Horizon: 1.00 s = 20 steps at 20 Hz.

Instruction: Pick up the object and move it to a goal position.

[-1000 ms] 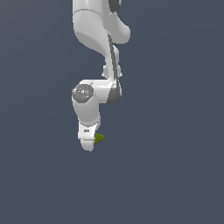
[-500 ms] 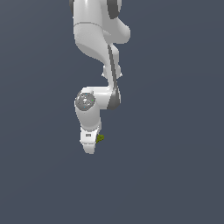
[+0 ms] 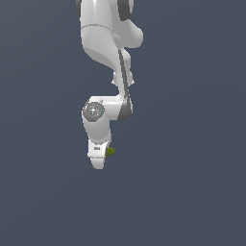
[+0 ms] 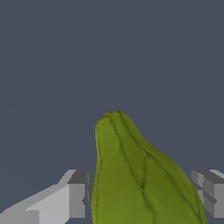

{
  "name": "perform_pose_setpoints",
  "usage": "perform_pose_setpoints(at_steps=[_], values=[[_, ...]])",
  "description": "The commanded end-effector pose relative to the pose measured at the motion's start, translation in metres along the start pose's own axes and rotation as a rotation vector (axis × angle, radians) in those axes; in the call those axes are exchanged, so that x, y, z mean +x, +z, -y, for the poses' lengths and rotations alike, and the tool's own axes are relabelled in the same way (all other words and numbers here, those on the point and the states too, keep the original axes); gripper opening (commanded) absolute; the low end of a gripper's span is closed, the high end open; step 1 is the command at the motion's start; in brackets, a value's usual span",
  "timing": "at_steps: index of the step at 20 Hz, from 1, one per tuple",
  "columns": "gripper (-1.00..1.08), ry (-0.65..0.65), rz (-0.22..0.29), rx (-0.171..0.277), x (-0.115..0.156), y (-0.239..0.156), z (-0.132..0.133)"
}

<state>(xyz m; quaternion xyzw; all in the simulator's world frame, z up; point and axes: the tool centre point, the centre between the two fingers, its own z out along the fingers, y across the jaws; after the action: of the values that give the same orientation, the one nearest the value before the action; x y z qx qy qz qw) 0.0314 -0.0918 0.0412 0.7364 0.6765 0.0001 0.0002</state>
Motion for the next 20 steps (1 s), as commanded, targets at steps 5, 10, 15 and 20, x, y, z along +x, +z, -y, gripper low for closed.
perform_pose_setpoints(at_steps=[5,10,15,20], values=[[-1.0,0.0,0.0,0.0,-0.001,-0.006,-0.001],[-1.0,0.0,0.0,0.0,-0.007,-0.03,-0.004],[-1.0,-0.001,0.0,0.0,-0.016,-0.07,-0.009],[-1.0,-0.002,-0.001,0.0,-0.028,-0.122,-0.016]])
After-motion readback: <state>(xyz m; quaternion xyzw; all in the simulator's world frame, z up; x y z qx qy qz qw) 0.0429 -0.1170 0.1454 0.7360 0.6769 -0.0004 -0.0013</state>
